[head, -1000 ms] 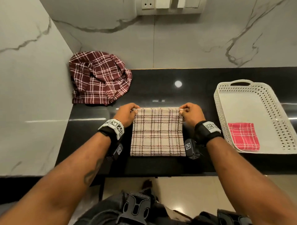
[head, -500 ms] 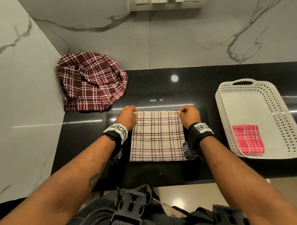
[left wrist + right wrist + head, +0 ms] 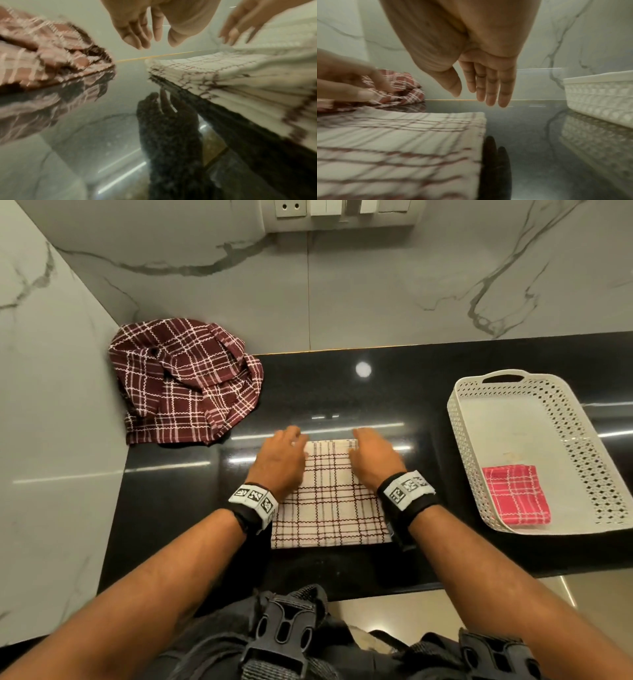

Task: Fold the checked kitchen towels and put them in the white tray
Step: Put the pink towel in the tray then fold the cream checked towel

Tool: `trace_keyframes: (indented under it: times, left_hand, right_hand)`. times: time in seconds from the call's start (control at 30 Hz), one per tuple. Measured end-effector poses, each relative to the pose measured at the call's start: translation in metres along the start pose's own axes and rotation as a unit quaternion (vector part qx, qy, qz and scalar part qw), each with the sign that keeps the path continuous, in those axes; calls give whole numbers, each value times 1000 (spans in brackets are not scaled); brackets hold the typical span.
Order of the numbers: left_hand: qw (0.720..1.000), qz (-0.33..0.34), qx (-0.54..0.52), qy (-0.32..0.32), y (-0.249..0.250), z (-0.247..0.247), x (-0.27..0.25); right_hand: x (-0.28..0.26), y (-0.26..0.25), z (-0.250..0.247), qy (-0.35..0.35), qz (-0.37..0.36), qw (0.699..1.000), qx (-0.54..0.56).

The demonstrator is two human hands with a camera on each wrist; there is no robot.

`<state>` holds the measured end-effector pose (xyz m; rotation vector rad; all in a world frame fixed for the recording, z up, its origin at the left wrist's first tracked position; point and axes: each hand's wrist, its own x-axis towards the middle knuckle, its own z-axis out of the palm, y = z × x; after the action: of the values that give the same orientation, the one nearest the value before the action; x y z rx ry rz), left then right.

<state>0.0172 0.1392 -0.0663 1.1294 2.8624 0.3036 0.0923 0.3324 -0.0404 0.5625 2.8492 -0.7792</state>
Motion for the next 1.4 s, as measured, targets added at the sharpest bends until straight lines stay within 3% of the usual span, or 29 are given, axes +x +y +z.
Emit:
trace_keyframes:
  times: [0.1,0.2,0.37,0.47,0.57,0.63,0.7,0.87,1.0,1.13,1.2,1.27,1.4]
  left_hand:
    - [982,68,56,-165,9,17,-13]
    - [974,42,97,-201,-7,28,-33]
    - [975,-7,114,-190,-23,17,-56]
    - [979,-31,106,-173,-4,7,-53]
    - [983,25,61,-174,25,8,-44]
    - [974,60,70,-207,35,18,-48]
    - [970,42,80,-227,33,27,-61]
    - [972,-11,83,-220,0,21,-101]
    - [975,-11,79,-210,11,11,-98]
    - [989,12,15,-148,50,18,-78]
    - [987,10,24,-158,61,31,-81]
    - [984,1,65,-168,58,44,-94]
    - [986,-23,75,-145,37,50,-130]
  right_hand:
    - [-15,-11,36,-171,-106,974,-104]
    - [-15,8,52,-233,-121,946,-190]
    - [-19,48,34,-211,-9,957,-198]
    - [-27,40,24,-190,59,948,-250]
    - [-42,9,35,-166,-16,960,-227]
    - [-56,-3,53,-199,-89,958,-185]
    - [-67,4,65,-228,-108,952,-176]
    - [-81,51,45,-223,-45,956,-184]
    - [-88,38,31,-201,42,946,-252]
    - [-94,1,51,-113,-43,977,-175]
    - [-100,-2,72,-128,-76,982,-114]
    - [-107,13,84,-143,-88,979,-116]
    - [-122,58,81,-106,-81,985,-113]
